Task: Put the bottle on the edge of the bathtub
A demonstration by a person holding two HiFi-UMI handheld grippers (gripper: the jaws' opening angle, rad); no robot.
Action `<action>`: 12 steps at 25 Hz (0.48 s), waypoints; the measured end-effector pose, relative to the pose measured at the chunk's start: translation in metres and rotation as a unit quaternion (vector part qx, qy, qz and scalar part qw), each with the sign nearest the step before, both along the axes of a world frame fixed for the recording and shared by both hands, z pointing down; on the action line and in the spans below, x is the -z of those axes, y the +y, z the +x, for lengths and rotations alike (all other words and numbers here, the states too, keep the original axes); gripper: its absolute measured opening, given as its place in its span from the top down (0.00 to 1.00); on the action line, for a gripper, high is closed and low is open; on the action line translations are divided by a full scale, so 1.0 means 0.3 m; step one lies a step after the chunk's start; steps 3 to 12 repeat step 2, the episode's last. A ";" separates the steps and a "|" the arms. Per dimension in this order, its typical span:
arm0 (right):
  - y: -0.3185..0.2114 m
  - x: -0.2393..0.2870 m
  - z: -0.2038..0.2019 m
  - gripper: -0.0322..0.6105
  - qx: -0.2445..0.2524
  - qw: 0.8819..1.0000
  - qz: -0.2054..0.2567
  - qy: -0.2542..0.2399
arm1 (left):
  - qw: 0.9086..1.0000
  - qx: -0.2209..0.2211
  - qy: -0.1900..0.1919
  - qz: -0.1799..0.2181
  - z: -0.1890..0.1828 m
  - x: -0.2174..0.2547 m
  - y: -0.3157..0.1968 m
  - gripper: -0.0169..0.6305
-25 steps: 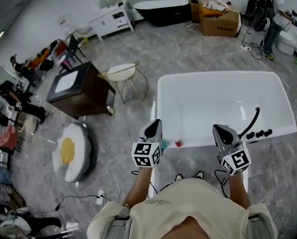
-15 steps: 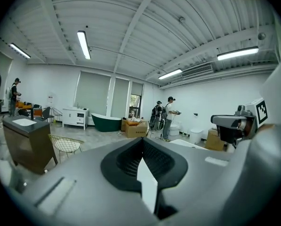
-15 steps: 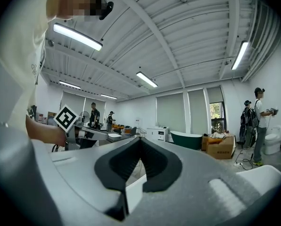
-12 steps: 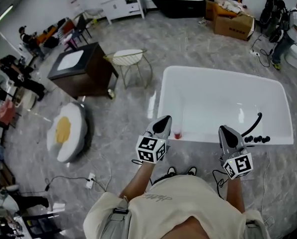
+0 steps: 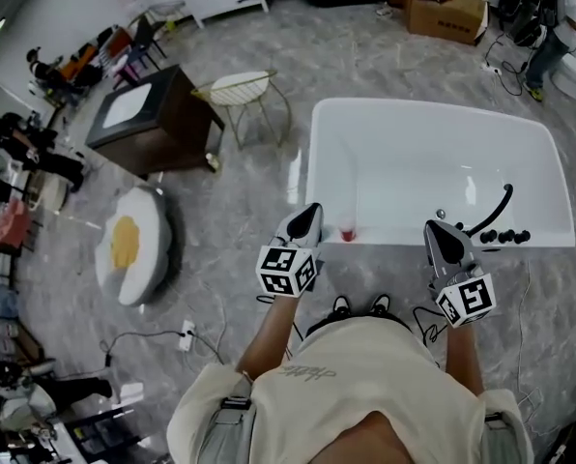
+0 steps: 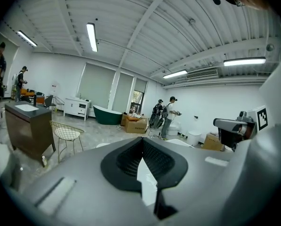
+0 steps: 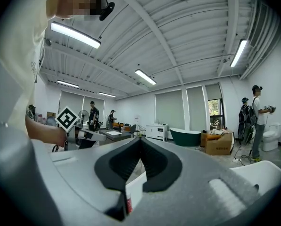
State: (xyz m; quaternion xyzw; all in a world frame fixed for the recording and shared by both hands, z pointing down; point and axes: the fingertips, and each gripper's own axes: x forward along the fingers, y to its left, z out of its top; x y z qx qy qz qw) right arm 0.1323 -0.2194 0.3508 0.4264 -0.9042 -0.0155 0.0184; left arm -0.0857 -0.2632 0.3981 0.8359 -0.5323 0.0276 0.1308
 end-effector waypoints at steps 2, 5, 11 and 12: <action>-0.016 0.012 -0.005 0.95 0.003 1.000 0.007 0.001 | 1.000 0.004 -0.001 0.003 -0.008 0.002 -0.022 0.95; -0.016 0.012 -0.005 0.95 0.003 1.000 0.007 0.001 | 1.000 0.004 -0.001 0.003 -0.008 0.002 -0.022 0.95; -0.016 0.012 -0.005 0.95 0.003 1.000 0.007 0.001 | 1.000 0.004 -0.001 0.003 -0.008 0.002 -0.022 0.95; -0.016 0.012 -0.005 0.95 0.003 1.000 0.007 0.001 | 1.000 0.004 -0.001 0.003 -0.008 0.002 -0.022 0.95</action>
